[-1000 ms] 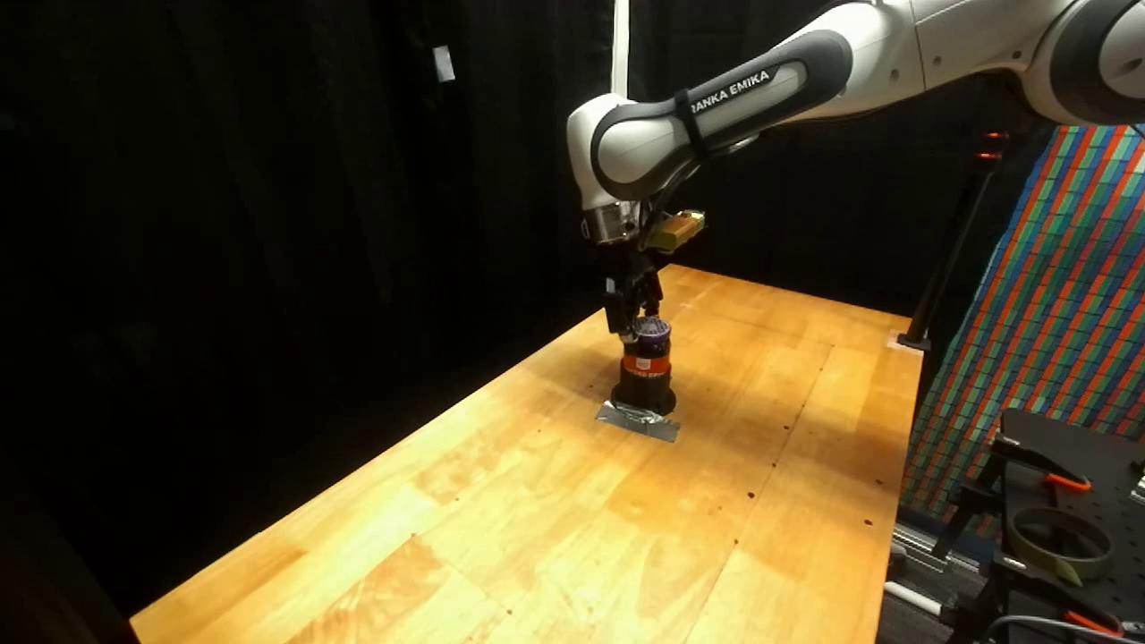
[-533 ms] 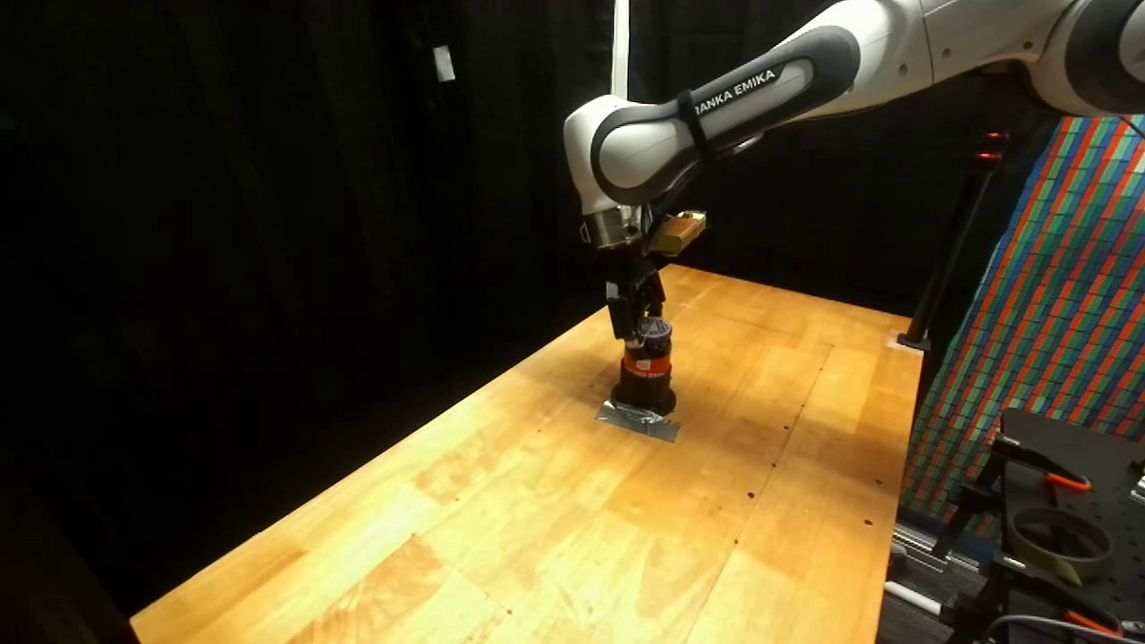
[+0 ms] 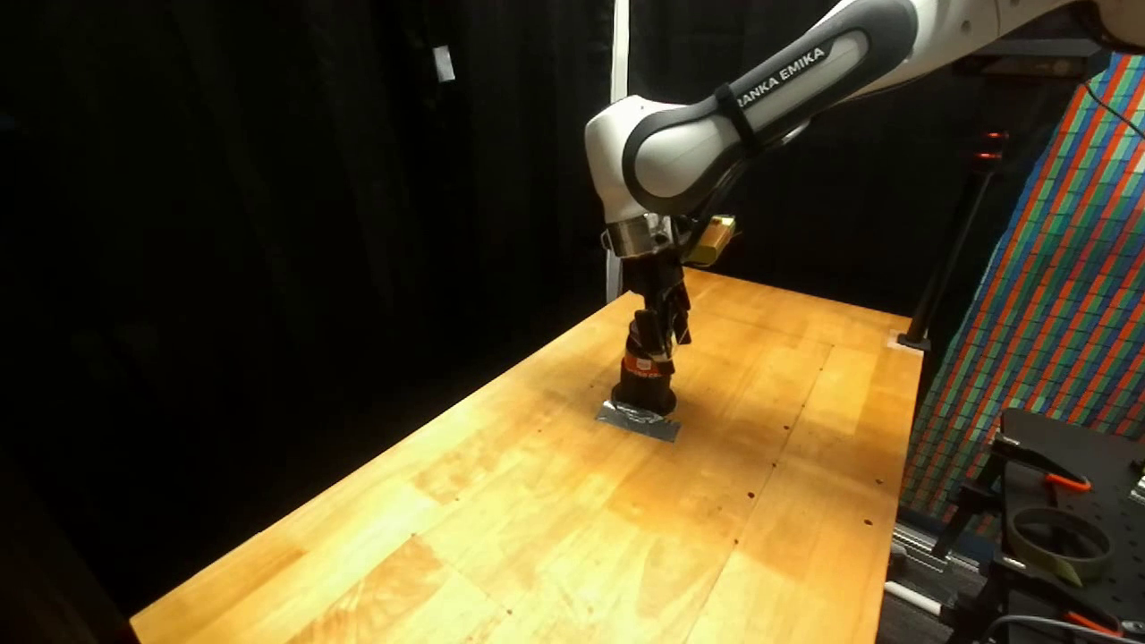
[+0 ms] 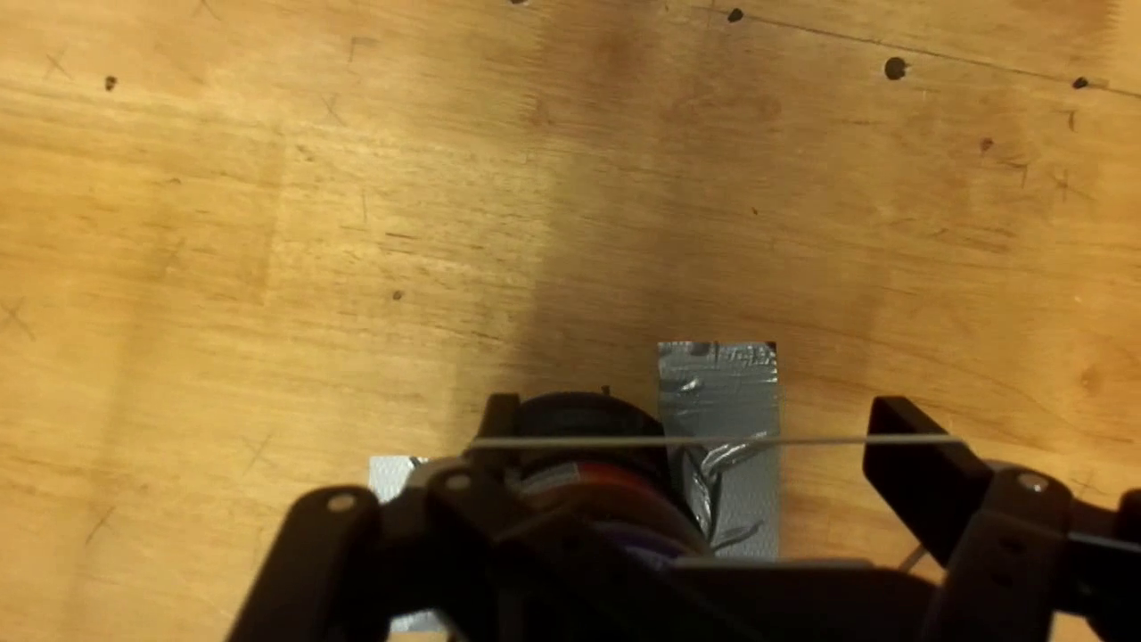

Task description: Put the rubber band on the jar.

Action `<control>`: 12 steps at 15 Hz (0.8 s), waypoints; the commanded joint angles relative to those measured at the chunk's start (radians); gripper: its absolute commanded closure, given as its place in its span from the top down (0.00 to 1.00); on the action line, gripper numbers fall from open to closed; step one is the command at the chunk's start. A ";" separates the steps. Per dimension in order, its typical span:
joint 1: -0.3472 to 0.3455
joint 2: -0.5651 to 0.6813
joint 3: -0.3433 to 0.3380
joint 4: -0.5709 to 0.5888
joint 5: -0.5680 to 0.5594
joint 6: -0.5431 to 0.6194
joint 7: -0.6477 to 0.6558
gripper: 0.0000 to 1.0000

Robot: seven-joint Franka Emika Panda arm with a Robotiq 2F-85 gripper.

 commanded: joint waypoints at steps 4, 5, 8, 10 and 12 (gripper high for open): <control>0.068 -0.212 -0.030 -0.386 -0.123 0.391 0.163 0.58; 0.078 -0.236 -0.036 -0.438 -0.147 0.456 0.199 0.49; 0.126 -0.300 -0.076 -0.599 -0.257 0.671 0.332 0.27; 0.187 -0.337 -0.141 -0.707 -0.388 0.821 0.477 0.18; 0.295 -0.386 -0.271 -0.819 -0.546 0.940 0.643 0.14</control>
